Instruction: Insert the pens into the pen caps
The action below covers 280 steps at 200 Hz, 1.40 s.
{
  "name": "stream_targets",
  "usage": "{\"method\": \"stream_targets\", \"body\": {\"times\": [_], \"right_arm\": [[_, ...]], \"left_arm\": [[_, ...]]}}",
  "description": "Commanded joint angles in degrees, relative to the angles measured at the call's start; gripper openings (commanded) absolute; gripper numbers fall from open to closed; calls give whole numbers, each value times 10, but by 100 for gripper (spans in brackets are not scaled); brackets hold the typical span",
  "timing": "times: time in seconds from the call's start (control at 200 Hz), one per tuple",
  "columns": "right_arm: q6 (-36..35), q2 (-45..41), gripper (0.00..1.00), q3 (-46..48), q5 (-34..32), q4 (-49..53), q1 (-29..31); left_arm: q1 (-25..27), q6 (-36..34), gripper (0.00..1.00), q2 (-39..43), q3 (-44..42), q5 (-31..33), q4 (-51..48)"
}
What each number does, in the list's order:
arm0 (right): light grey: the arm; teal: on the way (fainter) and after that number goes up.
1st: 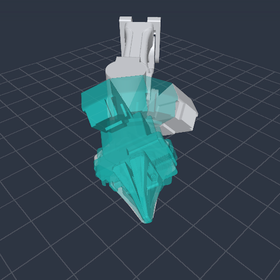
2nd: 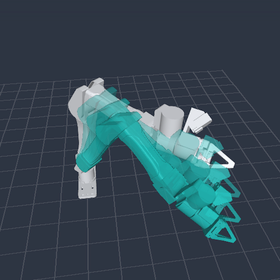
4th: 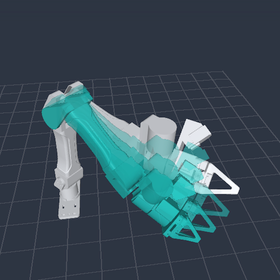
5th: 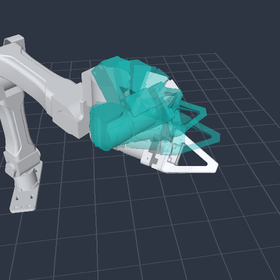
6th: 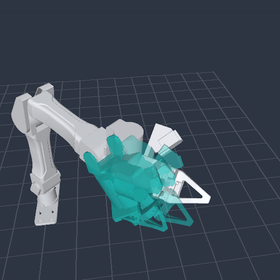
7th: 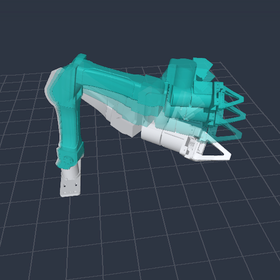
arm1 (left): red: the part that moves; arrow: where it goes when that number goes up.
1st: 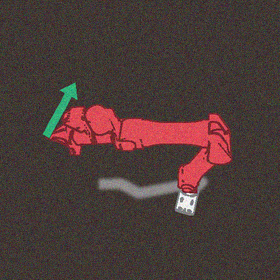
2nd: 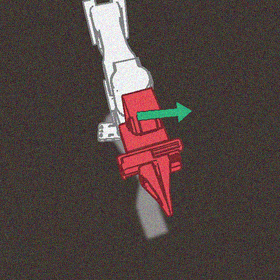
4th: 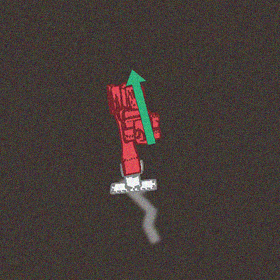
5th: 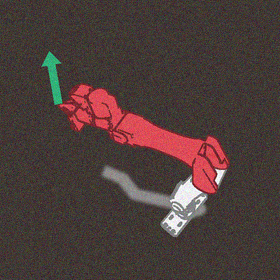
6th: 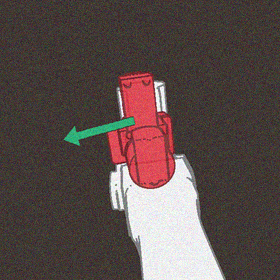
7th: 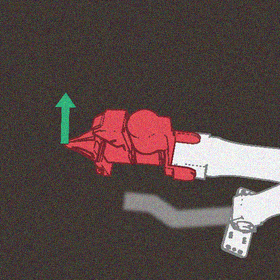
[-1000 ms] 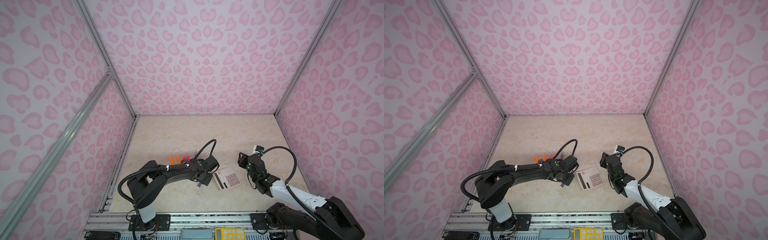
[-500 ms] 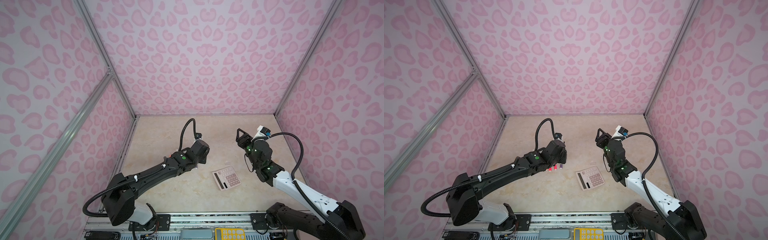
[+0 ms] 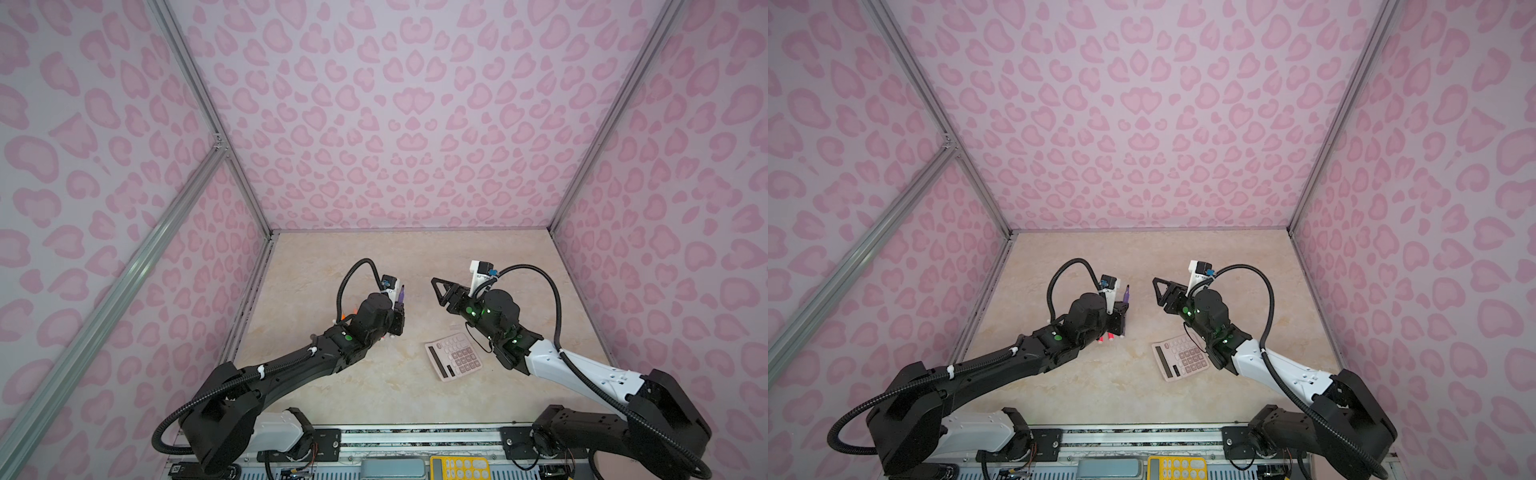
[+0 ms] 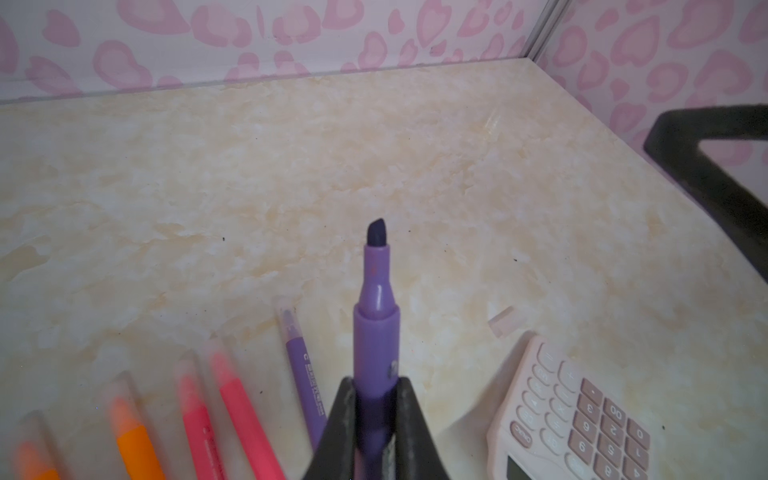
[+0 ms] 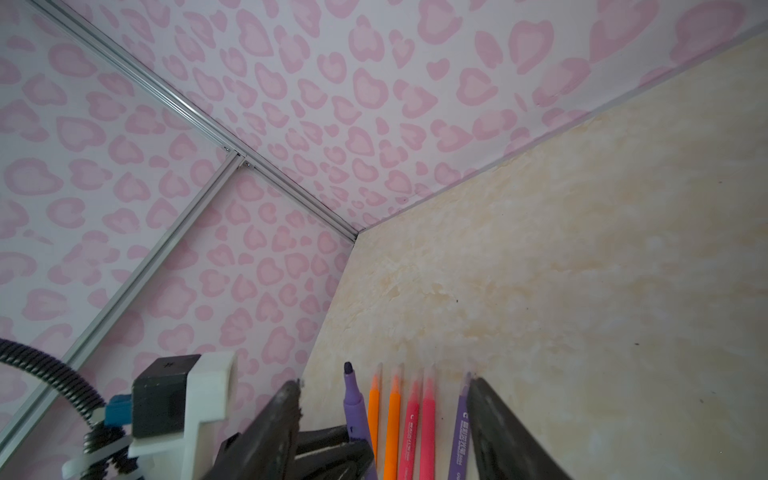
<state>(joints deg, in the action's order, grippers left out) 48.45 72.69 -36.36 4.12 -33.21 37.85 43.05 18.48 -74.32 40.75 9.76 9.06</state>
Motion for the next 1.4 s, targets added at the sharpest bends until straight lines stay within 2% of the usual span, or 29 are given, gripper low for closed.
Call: {"method": "stream_targets", "body": {"times": [0.0,0.41,0.555,0.78,1.0,1.12,1.26,1.395], "right_arm": [[6,33,64,-9,37,-41,5],[-3,102,62,-53,46,-55,64],[7,125,54,-65,55,-61,66],[9,156,50,-83,64,-61,68],[10,166,34,-93,72,-60,70],[8,166,19,-93,70,-56,70],[8,165,6,-97,75,-50,71],[9,166,0,-92,75,-56,70]], "left_arm": [[-13,6,3,27,-15,-63,57],[-13,8,3,36,-9,-103,47],[-13,5,3,39,-4,-125,45],[-12,-1,3,51,-10,-140,48],[-13,-1,3,47,-6,-144,46],[-12,-1,3,43,-2,-145,41],[-13,1,3,45,-2,-141,36],[-13,2,4,42,-2,-153,41]]}}
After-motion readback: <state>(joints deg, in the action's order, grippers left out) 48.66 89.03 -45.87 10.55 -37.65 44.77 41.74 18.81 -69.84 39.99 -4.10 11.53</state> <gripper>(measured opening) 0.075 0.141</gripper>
